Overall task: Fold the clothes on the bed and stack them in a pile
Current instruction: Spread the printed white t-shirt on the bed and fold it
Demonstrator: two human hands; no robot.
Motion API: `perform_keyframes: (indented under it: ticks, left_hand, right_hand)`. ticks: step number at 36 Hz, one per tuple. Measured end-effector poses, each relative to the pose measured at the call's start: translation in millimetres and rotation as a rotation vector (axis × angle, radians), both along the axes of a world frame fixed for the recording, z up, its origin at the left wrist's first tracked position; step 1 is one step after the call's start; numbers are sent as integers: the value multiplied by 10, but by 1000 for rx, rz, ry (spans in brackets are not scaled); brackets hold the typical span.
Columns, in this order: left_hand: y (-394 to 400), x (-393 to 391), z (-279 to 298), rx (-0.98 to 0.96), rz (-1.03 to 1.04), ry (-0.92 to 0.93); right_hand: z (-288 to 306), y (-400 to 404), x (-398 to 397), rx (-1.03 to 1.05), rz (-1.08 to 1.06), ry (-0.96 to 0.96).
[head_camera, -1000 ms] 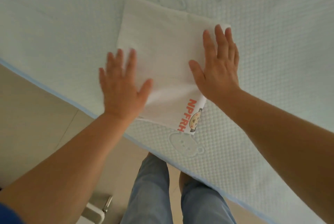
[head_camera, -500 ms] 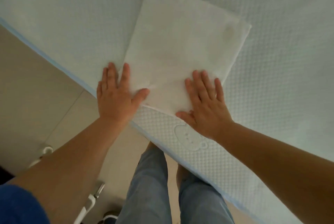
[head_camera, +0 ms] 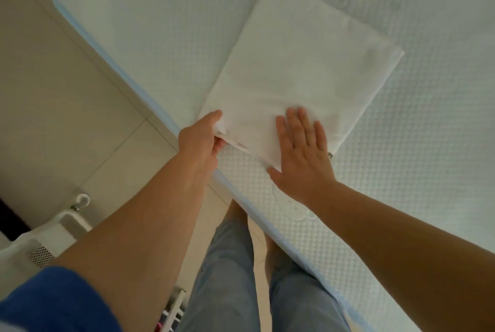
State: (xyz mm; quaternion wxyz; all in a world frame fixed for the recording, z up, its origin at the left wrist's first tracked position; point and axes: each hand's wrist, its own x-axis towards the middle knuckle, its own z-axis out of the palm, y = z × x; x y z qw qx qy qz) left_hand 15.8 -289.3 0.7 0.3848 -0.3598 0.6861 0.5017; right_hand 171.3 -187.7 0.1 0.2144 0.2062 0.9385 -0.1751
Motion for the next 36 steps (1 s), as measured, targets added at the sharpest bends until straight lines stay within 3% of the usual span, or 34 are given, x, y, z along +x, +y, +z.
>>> perform_keyframes:
  ticks: [3,8,13,19,23,26,31,36]
  left_hand:
    - [51,-5,86,101,97,-56]
    - [150,53,353,237,133,4]
    - [303,103,736,371,4,139]
    - [492,-24,1307,564,-299,201]
    - [535,-200,1556,416,-238,237]
    - [551,-305,1564,223,-251,178]
    - [608,-670,1473,144,-296,132]
    - [814,-1183,1189,232,-301,134]
  right_hand:
    - [-28,-67,-121,-12,-13,4]
    - [-13,-135,-265,-42,-94,126]
    - [252,-47,-323,-295,-387,411]
    - [972,261,-318,-695,-779,443]
    - [1564,647,-330,-860,-968,467]
    - [1967,924,-304,-1126,-1127,510]
    - [2146,1325,-309,-1517,-1199,540]
    - [1591,1592,-412,-1436,-1364,390]
